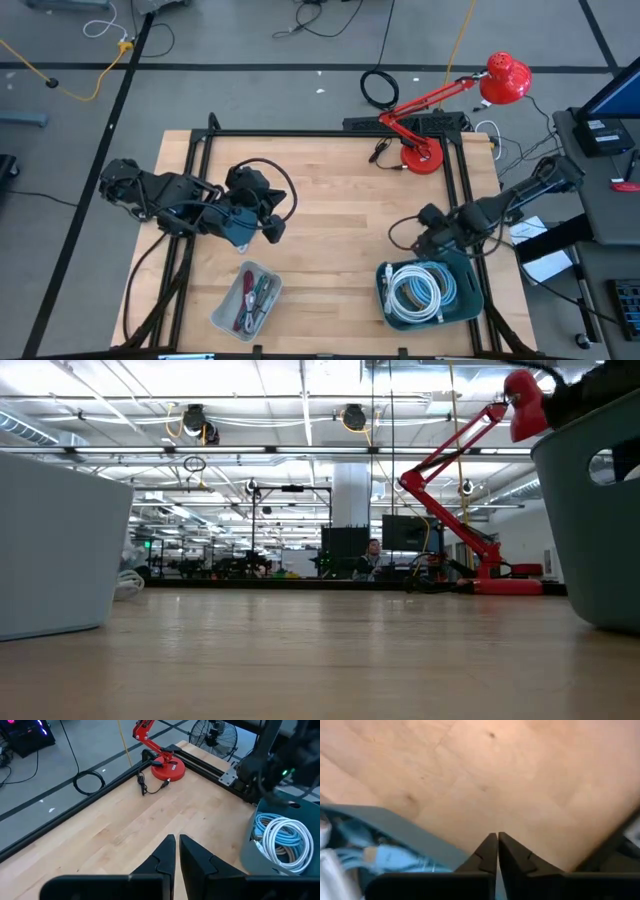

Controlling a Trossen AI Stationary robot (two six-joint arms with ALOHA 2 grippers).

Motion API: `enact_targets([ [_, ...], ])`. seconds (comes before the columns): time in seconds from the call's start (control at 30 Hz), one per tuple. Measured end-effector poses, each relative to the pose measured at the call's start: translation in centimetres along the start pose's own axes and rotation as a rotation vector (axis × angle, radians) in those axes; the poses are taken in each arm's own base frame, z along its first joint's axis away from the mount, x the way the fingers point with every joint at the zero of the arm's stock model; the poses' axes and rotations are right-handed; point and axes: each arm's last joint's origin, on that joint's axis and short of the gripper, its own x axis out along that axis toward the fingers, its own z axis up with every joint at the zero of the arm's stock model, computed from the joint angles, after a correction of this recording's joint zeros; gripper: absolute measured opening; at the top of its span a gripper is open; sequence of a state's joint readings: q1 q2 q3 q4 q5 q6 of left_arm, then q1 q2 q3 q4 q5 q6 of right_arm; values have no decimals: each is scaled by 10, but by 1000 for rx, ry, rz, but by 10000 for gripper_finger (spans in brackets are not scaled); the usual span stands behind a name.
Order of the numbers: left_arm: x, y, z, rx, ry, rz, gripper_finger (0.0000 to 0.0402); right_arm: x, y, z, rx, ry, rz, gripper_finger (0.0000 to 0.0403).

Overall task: Pick & Place USB Port
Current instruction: Adjust the blue bin

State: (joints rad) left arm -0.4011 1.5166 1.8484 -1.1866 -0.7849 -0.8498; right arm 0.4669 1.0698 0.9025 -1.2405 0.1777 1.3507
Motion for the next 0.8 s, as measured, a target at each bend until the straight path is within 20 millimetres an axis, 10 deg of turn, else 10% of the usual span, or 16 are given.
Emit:
enact_targets([
  [0.3,-5,-4,-4,-1,4,-22,26,65,-3,-18,23,156,38,1],
  [0.8,-6,1,-9,11,41,14,26,53,8,-67,94,244,111,0],
])
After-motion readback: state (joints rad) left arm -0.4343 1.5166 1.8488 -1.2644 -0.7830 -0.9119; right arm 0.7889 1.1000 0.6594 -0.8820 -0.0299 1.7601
